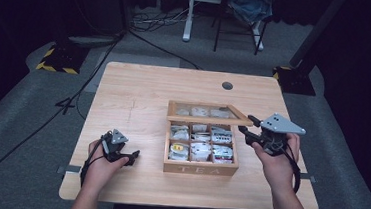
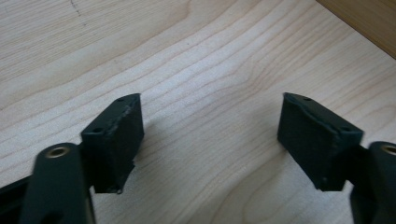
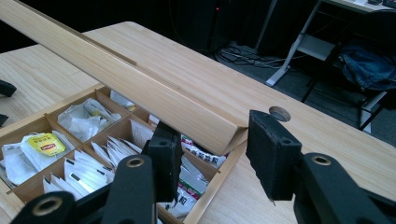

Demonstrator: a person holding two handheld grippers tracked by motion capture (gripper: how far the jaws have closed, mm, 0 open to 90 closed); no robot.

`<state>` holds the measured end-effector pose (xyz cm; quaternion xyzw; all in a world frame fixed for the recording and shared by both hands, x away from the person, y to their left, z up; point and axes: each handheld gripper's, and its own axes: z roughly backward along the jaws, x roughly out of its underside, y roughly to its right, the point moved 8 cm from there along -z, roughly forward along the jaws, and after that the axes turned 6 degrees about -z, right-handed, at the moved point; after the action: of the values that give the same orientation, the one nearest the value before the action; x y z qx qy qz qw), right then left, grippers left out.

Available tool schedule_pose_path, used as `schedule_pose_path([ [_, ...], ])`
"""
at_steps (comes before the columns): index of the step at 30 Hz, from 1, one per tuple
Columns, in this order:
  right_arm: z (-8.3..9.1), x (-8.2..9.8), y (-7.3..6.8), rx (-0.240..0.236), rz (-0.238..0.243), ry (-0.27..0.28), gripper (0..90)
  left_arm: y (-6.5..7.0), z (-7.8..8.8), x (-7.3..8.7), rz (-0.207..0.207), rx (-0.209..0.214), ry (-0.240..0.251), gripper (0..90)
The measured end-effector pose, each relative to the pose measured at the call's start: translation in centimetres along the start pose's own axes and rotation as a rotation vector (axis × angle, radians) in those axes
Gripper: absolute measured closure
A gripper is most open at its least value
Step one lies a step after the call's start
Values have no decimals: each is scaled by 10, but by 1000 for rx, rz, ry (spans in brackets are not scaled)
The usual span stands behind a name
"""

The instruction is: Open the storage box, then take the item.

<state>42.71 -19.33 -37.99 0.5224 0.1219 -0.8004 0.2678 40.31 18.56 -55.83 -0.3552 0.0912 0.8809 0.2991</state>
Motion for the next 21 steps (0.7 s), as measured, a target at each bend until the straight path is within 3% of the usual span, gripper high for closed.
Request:
schedule_pose_path([
  [12, -1, -2, 2, -6, -9, 11, 562, 11, 21, -19, 0, 45, 73, 266],
  [21, -2, -4, 3, -5, -17, 14, 562, 23, 42, -35, -49, 82, 109, 292],
])
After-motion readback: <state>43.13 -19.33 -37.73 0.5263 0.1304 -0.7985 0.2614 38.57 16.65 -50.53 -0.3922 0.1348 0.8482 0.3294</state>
